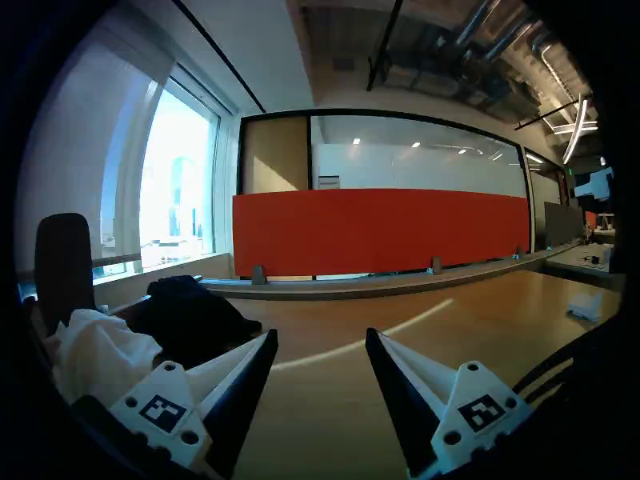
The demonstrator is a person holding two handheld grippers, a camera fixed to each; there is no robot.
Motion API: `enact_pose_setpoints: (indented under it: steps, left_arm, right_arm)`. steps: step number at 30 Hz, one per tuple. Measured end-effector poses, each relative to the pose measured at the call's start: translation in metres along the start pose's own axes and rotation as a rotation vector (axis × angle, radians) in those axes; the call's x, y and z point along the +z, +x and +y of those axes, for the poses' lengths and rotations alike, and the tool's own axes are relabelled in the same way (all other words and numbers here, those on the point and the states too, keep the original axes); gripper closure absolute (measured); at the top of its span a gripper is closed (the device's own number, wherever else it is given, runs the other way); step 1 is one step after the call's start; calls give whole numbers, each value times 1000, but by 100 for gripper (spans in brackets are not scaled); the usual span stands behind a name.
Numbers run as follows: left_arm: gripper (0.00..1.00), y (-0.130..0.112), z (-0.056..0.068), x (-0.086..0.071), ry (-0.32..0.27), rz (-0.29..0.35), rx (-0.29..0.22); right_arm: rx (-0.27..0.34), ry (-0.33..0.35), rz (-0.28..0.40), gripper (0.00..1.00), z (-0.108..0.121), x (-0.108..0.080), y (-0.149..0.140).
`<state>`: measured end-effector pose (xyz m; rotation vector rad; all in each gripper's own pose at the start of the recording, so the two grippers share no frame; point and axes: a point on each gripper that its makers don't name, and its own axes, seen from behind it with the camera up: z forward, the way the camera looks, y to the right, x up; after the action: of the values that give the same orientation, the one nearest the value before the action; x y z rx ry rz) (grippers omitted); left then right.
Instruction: Fold towel
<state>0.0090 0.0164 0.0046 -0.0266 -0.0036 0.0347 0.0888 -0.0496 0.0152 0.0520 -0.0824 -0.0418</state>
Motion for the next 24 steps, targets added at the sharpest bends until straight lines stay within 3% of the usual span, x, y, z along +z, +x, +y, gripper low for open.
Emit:
enact_pose_setpoints:
  steps: [11,24]
  left_arm:
    - [20,-22,0,1,3,-3,1]
    - [20,-19,-10,-2,16,16,-22]
  right_arm:
    - [4,-6,0,0,4,-1,-15]
    - [2,-12,2,0,7,1,-19]
